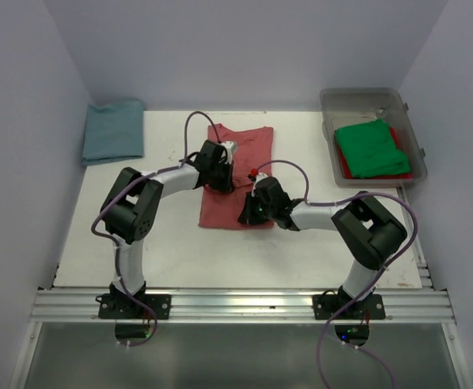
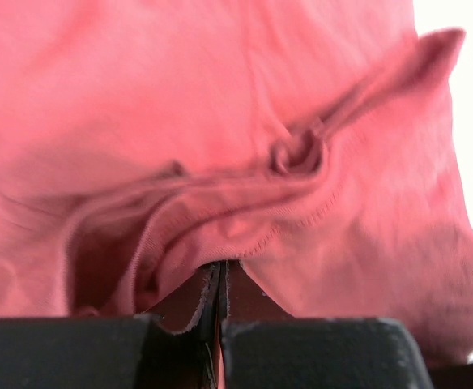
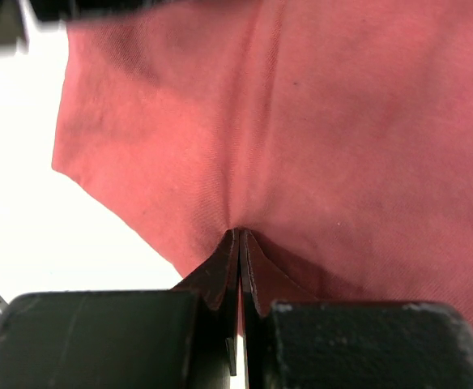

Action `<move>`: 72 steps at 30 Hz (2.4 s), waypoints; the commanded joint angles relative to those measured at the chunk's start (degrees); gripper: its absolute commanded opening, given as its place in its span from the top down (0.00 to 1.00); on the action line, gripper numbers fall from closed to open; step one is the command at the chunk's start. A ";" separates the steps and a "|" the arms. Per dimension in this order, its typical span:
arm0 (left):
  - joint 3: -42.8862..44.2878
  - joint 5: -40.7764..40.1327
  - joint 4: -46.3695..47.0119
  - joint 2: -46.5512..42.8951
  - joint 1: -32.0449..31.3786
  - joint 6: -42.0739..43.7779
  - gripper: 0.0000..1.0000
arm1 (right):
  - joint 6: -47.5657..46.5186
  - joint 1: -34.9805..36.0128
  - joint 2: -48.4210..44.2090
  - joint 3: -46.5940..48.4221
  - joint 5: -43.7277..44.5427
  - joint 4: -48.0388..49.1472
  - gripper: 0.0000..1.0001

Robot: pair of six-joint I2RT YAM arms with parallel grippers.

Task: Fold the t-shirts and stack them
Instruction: Fold the folded rectangular tshirt in 1/3 of the way

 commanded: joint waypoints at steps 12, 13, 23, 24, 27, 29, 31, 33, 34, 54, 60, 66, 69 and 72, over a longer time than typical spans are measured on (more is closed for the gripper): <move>13.61 -7.41 1.71 8.89 6.95 5.07 1.00 | -2.03 0.51 4.78 -3.11 0.73 -11.99 1.00; 14.49 -7.32 1.80 9.33 7.22 5.24 1.00 | -2.12 0.51 4.78 -3.11 0.73 -12.08 1.00; 23.38 -5.12 2.76 9.09 7.92 6.04 1.00 | -2.29 0.51 5.05 -3.63 1.08 -12.08 1.00; 22.24 -4.68 3.56 7.59 8.01 5.78 1.00 | -2.29 0.51 5.05 -3.72 1.34 -12.08 1.00; 13.99 -2.75 8.74 -1.27 8.01 3.93 1.00 | -2.12 0.51 4.96 -3.55 1.26 -11.73 1.00; 6.99 -0.65 13.47 -8.66 7.83 2.09 1.00 | -2.21 0.51 5.22 -3.20 1.26 -11.99 1.00; 1.95 1.72 15.24 -14.97 7.31 -0.45 1.00 | -2.03 0.51 5.22 -2.67 1.26 -11.82 1.00; -5.78 6.47 17.79 -18.25 6.17 -2.22 1.00 | -2.03 0.51 5.49 -1.79 1.08 -11.99 1.00; -8.33 7.44 18.76 -20.61 5.55 -3.70 1.00 | -2.12 0.51 5.49 -1.44 1.26 -12.08 1.00; -31.47 10.70 35.20 -15.45 -1.04 -11.37 1.00 | -1.94 0.60 1.36 -1.17 1.61 -12.61 1.00; -33.49 8.77 34.06 -14.48 -1.22 -11.10 1.00 | -2.91 0.51 -7.33 1.54 -0.85 -14.71 1.00; -36.21 7.80 35.03 -14.22 -2.18 -11.89 1.00 | -4.75 -0.19 -9.46 8.31 1.96 -18.85 1.00; -36.83 7.36 34.59 -13.95 -2.97 -11.80 1.00 | -5.54 -1.07 -6.31 11.65 4.15 -20.69 1.00; -37.27 6.84 34.59 -13.96 -3.94 -11.98 1.00 | -6.34 -2.12 -1.22 15.34 5.39 -22.97 1.00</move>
